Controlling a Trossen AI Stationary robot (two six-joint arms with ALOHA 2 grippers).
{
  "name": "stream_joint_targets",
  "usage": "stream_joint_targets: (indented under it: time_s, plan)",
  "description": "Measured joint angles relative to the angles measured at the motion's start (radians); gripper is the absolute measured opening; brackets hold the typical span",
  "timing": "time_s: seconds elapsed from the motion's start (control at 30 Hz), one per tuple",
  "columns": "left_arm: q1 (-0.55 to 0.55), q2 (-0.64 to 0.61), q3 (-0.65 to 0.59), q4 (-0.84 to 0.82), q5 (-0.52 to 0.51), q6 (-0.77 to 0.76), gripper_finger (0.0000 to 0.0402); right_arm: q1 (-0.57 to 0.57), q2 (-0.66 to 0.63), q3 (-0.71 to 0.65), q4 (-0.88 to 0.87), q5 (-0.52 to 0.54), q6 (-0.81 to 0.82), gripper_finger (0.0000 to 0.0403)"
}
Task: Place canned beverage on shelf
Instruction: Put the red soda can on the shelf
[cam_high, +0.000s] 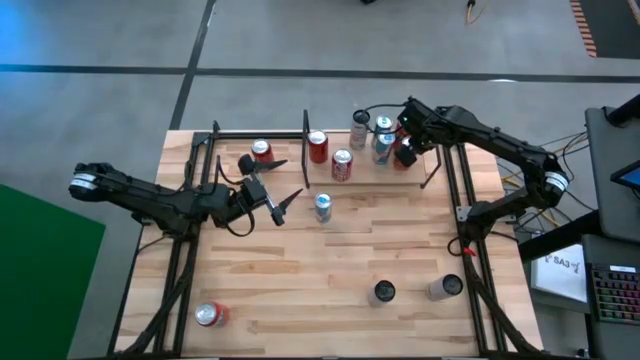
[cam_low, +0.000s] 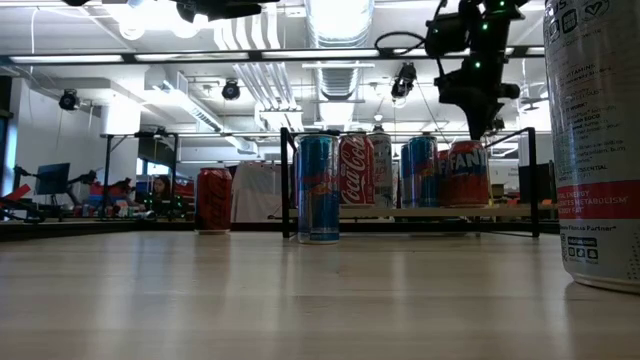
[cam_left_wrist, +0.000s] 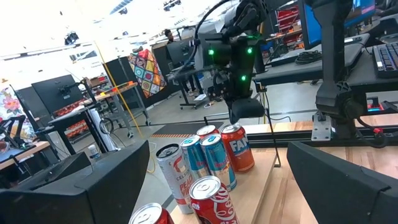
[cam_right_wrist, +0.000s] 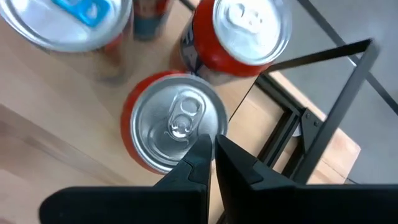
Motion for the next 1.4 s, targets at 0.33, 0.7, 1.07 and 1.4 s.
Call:
stream_joint_targets:
  time_s: [0.33, 0.7, 1.07, 1.4]
  plan:
    - [0.0, 0.0, 0.0, 0.0, 0.0, 0.0, 0.0366, 0.009, -0.02, 0.062, -0.054, -0.121, 0.03, 0.0012]
    - [0.0, 0.0, 0.0, 0.0, 0.0, 0.001, 0.0366, 0.013, -0.021, 0.043, -0.142, -0.257, 0.074, 0.0012]
    - [0.0, 0.0, 0.0, 0.0, 0.0, 0.004, 0.0366, 0.013, -0.019, -0.006, -0.1, -0.155, 0.079, 0.0012]
    - [0.0, 0.0, 0.0, 0.0, 0.0, 0.004, 0.0366, 0.013, -0.018, -0.031, -0.048, -0.154, 0.071, 0.0012]
